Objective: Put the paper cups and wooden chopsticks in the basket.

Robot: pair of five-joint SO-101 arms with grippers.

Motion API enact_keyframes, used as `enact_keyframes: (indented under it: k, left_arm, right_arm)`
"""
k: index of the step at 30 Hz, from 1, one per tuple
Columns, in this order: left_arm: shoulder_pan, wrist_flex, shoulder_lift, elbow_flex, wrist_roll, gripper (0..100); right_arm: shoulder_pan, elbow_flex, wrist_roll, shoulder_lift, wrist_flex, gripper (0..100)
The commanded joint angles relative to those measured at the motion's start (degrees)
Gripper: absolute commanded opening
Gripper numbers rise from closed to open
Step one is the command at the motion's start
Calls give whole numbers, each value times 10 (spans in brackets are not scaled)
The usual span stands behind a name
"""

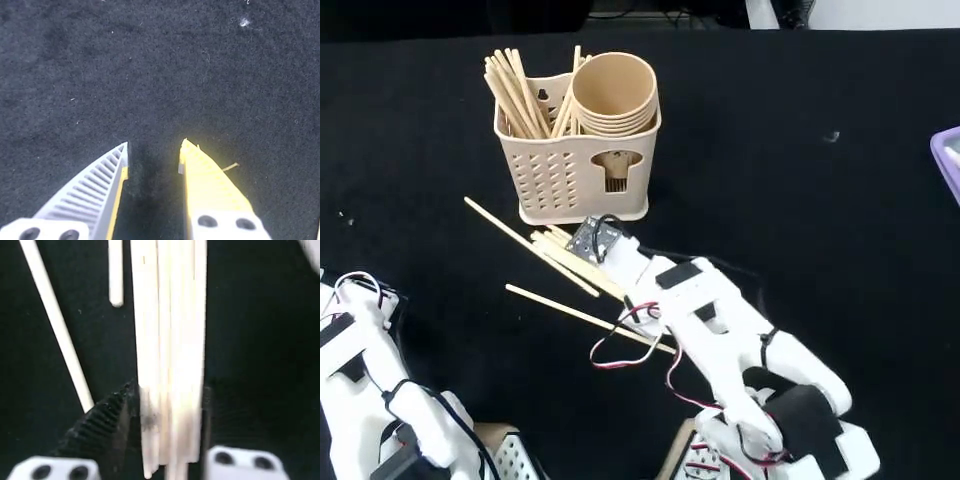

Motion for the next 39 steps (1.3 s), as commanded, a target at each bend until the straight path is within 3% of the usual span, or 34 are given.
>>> enact_keyframes:
  k: [1,8,11,18,25,32,39]
  left_arm:
    - [7,-8,-13,-8,-6,174]
    - [7,-8,-13,-8,-6,174]
    - [7,-8,-13,-8,-6,174]
    - [7,-8,-11,-10,-6,174]
    - [7,-8,-13,-8,-6,174]
    - [7,-8,-13,-8,-6,174]
    - [7,-8,-11,-10,-6,174]
  right_arm:
    - [8,-17,29,2,18,17]
    - [8,-17,30,-48,83,10]
    - [4,-10,-3,-111,125,10]
    - [-141,65,-69,-227,145,11]
    - [-150,61,-74,-176,119,15]
    - [-155,-3,-73,-114,149,237]
    - [-221,-84,-130,-98,136,240]
